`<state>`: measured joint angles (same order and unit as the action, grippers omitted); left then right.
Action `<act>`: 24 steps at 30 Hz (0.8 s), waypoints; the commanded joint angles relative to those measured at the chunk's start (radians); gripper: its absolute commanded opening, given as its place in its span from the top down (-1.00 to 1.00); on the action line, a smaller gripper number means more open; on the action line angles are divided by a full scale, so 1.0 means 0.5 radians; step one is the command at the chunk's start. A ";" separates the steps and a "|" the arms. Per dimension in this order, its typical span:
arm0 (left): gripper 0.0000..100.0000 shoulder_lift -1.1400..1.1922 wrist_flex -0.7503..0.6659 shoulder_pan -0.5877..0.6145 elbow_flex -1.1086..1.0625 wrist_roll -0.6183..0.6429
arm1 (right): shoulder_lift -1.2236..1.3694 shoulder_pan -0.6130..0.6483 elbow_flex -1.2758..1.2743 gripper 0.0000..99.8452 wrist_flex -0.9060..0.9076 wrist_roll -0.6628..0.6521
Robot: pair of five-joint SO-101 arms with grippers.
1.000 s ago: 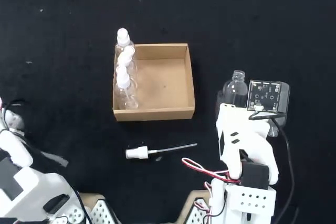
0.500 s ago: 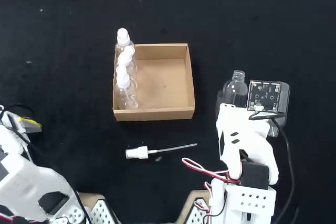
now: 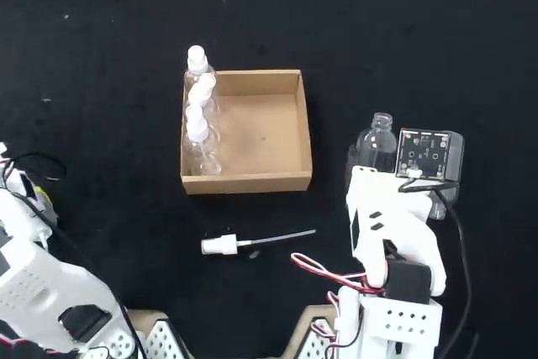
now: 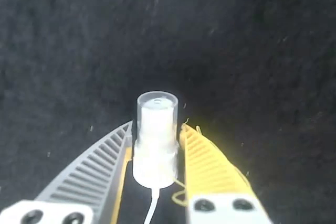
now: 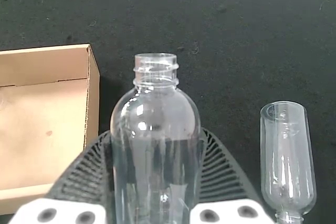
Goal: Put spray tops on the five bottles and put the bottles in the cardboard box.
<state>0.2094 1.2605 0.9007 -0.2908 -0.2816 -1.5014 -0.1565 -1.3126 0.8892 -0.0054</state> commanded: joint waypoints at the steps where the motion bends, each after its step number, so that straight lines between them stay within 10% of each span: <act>1: 0.94 -0.252 0.138 -0.097 0.149 0.028 | -0.057 0.015 0.032 0.98 -0.046 0.018; 24: 0.94 -1.728 -0.249 -1.459 1.094 0.868 | -0.057 0.718 0.269 0.98 -0.884 0.018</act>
<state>-0.6237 1.2267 0.3330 0.1588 0.0944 -1.5029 0.1427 -1.2390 0.5317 -0.0038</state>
